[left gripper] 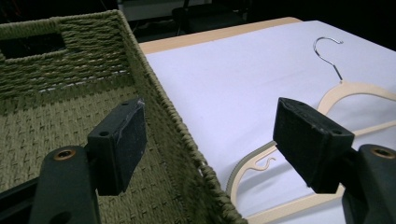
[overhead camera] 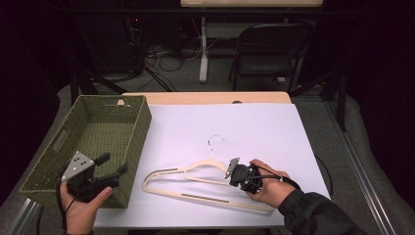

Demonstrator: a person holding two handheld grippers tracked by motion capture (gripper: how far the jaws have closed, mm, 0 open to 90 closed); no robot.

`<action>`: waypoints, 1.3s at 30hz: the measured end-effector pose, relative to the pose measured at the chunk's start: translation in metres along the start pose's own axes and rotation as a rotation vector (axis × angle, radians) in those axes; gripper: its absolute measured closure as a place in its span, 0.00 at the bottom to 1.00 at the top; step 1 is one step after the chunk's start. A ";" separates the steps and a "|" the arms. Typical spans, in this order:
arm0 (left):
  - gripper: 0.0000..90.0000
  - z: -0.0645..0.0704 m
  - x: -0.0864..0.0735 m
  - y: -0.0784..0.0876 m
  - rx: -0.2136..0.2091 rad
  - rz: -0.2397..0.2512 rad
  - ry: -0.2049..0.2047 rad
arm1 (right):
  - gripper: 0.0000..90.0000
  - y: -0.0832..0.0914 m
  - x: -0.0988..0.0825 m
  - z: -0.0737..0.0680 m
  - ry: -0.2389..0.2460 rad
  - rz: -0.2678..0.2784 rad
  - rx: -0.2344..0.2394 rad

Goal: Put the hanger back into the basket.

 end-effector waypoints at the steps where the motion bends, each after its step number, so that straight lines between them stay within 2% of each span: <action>1: 0.29 0.001 0.001 0.000 -0.005 -0.003 -0.002 | 0.90 0.000 0.000 0.001 0.015 0.009 -0.015; 9: 0.30 0.016 0.006 -0.007 -0.053 -0.013 -0.023 | 0.90 0.006 -0.002 0.002 0.064 0.042 -0.086; 15: 0.31 0.033 0.012 -0.017 -0.096 -0.026 -0.064 | 0.90 0.010 -0.003 0.004 0.103 0.074 -0.155; 20: 0.31 0.048 0.014 -0.027 -0.130 -0.044 -0.098 | 0.90 0.011 -0.004 0.005 0.122 0.092 -0.189; 30: 0.36 0.073 0.006 -0.052 -0.207 -0.126 -0.162 | 0.90 0.009 -0.009 0.006 0.170 0.091 -0.239; 39: 0.37 0.091 -0.003 -0.076 -0.285 -0.220 -0.196 | 0.90 0.009 -0.010 0.007 0.200 0.094 -0.267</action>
Point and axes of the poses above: each handheld gripper's, and its own axes: y roughly backward along the jaws, x roughly out of its top, z roughly to its right, the point moved 7 cm from there along -y, roughly forward along the jaws, and after that the axes turned 7 degrees about y, right-handed, at the moved point
